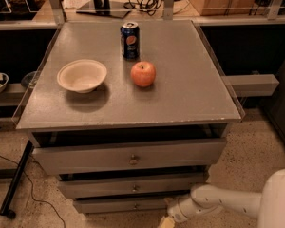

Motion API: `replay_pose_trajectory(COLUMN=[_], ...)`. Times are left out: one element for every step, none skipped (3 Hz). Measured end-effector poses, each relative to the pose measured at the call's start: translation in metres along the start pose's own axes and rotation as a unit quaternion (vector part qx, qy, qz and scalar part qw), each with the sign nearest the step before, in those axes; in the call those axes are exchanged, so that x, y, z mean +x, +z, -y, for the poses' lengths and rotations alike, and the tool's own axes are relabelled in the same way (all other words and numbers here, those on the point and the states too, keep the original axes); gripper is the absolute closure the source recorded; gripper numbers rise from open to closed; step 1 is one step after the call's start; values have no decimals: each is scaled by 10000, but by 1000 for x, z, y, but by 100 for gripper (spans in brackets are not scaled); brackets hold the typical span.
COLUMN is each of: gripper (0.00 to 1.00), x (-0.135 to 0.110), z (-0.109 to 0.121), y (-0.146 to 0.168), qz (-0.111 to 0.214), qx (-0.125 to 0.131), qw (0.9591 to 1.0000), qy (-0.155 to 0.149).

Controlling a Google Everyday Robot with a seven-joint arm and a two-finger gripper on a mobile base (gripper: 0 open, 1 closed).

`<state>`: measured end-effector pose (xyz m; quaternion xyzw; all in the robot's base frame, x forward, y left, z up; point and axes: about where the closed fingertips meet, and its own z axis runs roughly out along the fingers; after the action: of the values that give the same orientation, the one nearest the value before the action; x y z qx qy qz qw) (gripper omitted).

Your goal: Open bottom drawer

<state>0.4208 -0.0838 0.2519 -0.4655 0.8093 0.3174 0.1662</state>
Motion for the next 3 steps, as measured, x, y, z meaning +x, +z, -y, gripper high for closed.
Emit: replay_pose_trajectory(gripper=[0, 0, 0], x=[-2, -3, -16], z=[14, 14, 18], y=[16, 16, 6], qz=[31, 33, 277], qx=[225, 227, 367], qw=[9997, 9997, 9989], qy=[100, 99, 38])
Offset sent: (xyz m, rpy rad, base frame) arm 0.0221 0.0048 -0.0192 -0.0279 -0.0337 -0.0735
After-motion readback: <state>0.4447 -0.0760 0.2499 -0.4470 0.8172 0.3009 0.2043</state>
